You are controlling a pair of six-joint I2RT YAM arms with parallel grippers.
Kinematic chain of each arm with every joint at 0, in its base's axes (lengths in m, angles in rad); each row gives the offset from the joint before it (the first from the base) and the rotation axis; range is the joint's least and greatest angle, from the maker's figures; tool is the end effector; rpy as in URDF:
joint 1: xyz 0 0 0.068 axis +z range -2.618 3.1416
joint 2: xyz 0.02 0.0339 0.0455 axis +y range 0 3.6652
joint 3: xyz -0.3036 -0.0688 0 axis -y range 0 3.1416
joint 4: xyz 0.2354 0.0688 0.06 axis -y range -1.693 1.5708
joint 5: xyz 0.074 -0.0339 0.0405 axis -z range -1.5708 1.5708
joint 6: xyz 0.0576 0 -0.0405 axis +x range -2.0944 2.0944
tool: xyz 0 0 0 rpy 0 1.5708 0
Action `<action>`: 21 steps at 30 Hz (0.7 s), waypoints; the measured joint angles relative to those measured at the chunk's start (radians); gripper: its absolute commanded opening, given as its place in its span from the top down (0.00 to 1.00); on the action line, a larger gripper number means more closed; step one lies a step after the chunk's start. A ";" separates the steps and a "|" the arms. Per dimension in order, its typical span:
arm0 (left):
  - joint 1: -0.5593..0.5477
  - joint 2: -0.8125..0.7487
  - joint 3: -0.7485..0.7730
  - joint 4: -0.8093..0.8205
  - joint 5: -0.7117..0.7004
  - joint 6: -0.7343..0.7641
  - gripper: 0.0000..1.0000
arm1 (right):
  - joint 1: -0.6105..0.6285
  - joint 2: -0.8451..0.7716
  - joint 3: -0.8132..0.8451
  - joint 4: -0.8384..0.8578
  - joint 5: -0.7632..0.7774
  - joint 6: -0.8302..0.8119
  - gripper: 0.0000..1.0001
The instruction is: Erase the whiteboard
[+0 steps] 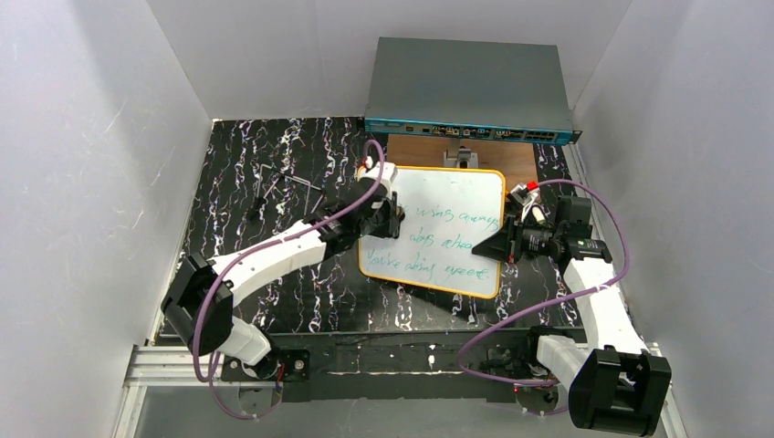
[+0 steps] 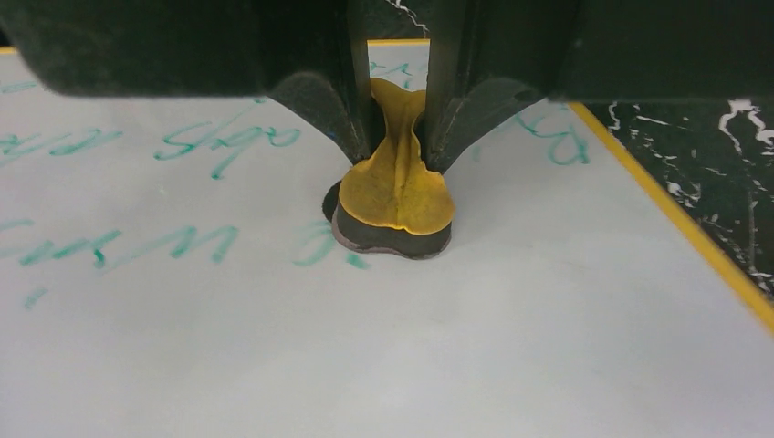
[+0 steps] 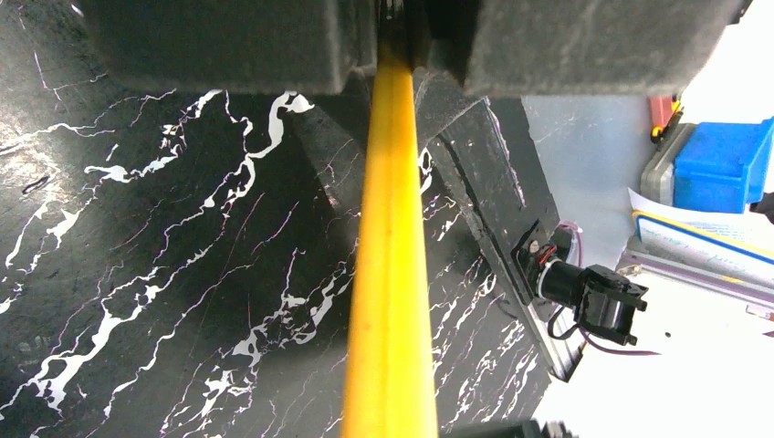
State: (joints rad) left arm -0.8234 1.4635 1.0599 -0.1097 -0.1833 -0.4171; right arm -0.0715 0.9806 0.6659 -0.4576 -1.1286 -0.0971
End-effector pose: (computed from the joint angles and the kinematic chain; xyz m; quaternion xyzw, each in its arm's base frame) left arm 0.2397 -0.2432 0.3139 0.1283 0.8514 -0.2277 0.4547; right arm 0.1674 0.0402 0.2811 -0.2178 0.7758 0.4634 0.3688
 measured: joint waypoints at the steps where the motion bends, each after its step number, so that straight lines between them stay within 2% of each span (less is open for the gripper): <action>1: 0.023 -0.001 0.000 0.001 0.017 -0.006 1.00 | 0.000 0.000 0.000 0.000 0.000 0.000 0.99; 6: 0.185 -0.009 -0.006 0.016 0.074 -0.034 1.00 | -0.002 -0.002 0.000 0.000 0.001 0.001 0.99; 8: 0.214 -0.016 -0.021 0.031 0.080 -0.043 1.00 | -0.003 -0.006 0.000 0.000 0.001 0.000 0.99; 11: 0.178 -0.043 -0.065 0.057 0.053 -0.048 1.00 | -0.008 -0.011 0.000 -0.007 -0.002 -0.005 0.99; 17: -0.005 -0.049 -0.068 0.060 0.032 -0.043 1.00 | -0.007 -0.011 0.000 -0.008 -0.010 -0.026 0.99; 21: -0.005 -0.031 -0.012 0.035 0.029 -0.021 1.00 | -0.007 -0.011 0.000 -0.009 -0.013 -0.035 0.99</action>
State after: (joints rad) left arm -0.8280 1.4330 1.0481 -0.0750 -0.1539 -0.4377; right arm -0.0784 0.9691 0.6659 -0.4664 -1.1412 -0.1318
